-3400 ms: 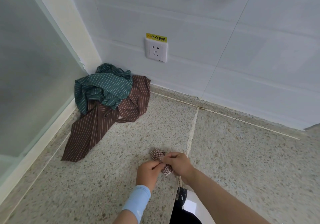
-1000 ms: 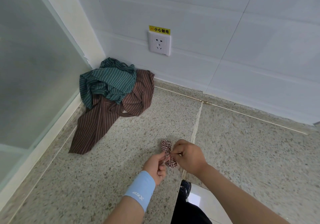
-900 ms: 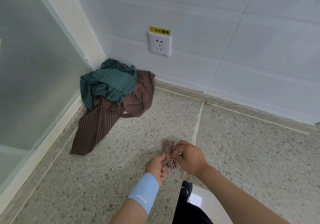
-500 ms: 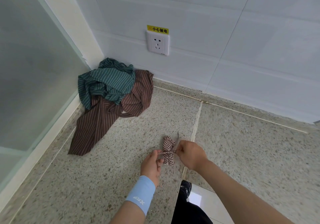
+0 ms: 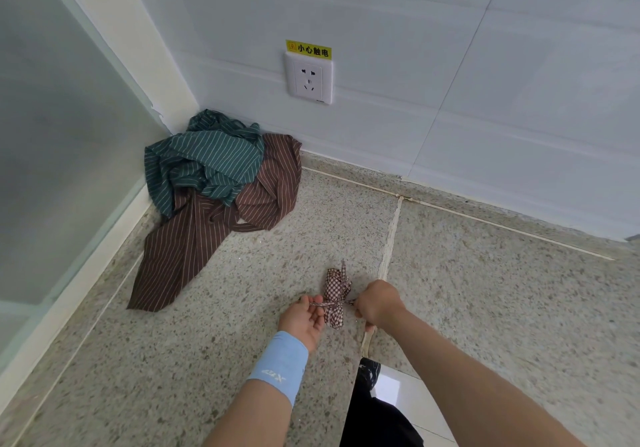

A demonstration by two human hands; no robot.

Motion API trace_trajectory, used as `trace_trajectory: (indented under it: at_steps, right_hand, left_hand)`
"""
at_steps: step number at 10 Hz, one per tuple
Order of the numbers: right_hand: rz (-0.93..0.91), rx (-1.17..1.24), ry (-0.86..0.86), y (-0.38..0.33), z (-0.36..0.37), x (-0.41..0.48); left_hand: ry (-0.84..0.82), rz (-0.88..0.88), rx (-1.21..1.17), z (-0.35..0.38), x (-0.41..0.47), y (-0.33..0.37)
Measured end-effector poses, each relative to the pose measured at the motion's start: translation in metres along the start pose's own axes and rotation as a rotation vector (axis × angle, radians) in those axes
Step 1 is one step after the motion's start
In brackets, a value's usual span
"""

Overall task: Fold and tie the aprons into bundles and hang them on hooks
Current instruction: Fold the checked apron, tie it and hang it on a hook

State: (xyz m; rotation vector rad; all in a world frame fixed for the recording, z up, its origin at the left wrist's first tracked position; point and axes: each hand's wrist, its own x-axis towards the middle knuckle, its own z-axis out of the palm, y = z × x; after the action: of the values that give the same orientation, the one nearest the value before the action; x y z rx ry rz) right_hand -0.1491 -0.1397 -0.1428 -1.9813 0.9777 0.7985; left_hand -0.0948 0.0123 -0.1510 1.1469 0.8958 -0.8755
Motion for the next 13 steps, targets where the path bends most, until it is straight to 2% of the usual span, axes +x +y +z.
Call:
trace_trajectory:
  at_steps: [2, 3, 4, 5, 6, 7, 8, 9, 10, 11, 12, 13]
  right_hand:
    - [-0.025, -0.142, 0.183, 0.001, 0.011, 0.006]
    - [-0.066, -0.167, 0.253, 0.001, 0.012, -0.006]
    - [-0.103, -0.172, 0.190, 0.003, 0.009, -0.017]
    - [-0.152, 0.072, 0.146, -0.005, 0.008, -0.027]
    - [-0.167, 0.404, 0.056, -0.016, 0.010, -0.032]
    - [-0.151, 0.584, 0.003, -0.023, -0.001, -0.044]
    - [-0.174, 0.614, -0.018, -0.025, -0.023, -0.064]
    - [-0.253, 0.387, 0.139, -0.022, -0.050, -0.087]
    - [-0.427, 0.140, 0.387, -0.023, -0.082, -0.120]
    - [-0.627, 0.140, 0.428, -0.027, -0.111, -0.161]
    - [-0.727, 0.167, 0.433, -0.028, -0.135, -0.207]
    - [-0.723, 0.273, 0.493, -0.022, -0.160, -0.241]
  left_hand:
    - [-0.018, 0.023, 0.089, 0.000, 0.001, 0.002]
    - [-0.026, 0.260, 0.376, -0.011, 0.001, 0.004]
    - [-0.034, 0.493, 0.669, -0.019, -0.004, 0.006]
    - [-0.146, 0.495, 0.880, -0.011, -0.015, 0.005]
    - [-0.222, 0.489, 0.935, 0.001, -0.022, -0.002]
    - [-0.159, 0.563, 0.892, 0.004, -0.035, 0.001]
    - [-0.158, 0.607, 0.861, 0.005, -0.052, 0.011]
    - [-0.251, 0.639, 0.894, 0.009, -0.076, 0.022]
    - [-0.344, 0.709, 0.915, 0.020, -0.110, 0.034]
    - [-0.411, 0.793, 0.939, 0.037, -0.150, 0.042]
    - [-0.496, 0.849, 0.975, 0.059, -0.192, 0.046]
    - [-0.565, 0.926, 0.997, 0.085, -0.236, 0.046]
